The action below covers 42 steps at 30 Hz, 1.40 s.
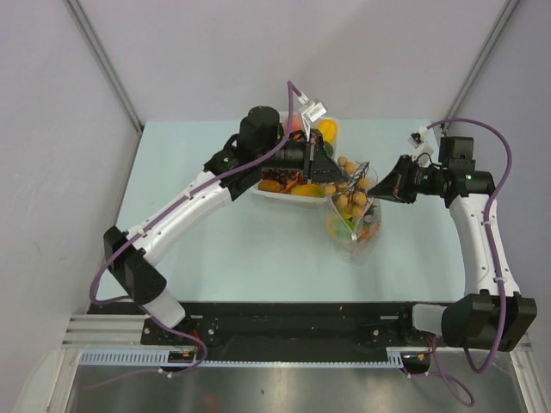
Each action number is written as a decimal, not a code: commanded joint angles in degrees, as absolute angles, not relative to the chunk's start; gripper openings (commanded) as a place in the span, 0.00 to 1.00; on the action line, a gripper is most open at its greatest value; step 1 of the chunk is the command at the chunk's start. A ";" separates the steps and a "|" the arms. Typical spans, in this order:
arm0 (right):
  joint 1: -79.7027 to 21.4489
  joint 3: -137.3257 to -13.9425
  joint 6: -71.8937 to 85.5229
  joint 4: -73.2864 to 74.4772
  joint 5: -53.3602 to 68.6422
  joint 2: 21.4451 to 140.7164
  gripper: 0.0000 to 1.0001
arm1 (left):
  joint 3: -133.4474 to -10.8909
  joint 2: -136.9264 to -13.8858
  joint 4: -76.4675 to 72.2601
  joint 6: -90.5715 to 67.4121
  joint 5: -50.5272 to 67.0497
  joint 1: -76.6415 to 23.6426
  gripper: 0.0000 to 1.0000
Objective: Place the food in the zip-top bag and seal the zipper
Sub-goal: Place the fake fruit in the zipper food storage bag.
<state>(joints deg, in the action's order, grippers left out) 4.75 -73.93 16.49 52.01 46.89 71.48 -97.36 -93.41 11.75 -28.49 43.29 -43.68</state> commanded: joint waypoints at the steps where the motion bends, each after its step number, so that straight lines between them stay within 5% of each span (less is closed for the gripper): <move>1: 4.83 -74.00 16.61 50.10 46.84 69.00 0.00 | -93.26 -89.12 8.17 -34.80 43.85 -44.21 0.00; 19: 3.34 -74.62 13.98 51.15 48.60 66.80 0.00 | -97.37 -97.80 10.10 -41.49 38.07 -44.21 0.00; 28: 2.81 -76.64 12.39 52.91 48.95 66.71 0.00 | -104.06 -103.01 15.11 -36.84 19.89 -45.96 0.02; 39: 5.10 -78.31 12.92 53.44 53.61 68.03 0.00 | -95.02 -96.60 15.39 -11.35 -13.78 -56.68 0.01; 42: 5.62 -78.31 14.23 52.30 56.16 68.12 0.00 | -95.01 -96.50 13.71 -5.72 -17.92 -59.50 0.12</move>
<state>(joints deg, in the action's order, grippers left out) 4.80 -75.37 13.26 53.76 50.96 68.16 -95.33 -100.07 15.49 -17.02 -5.50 -57.01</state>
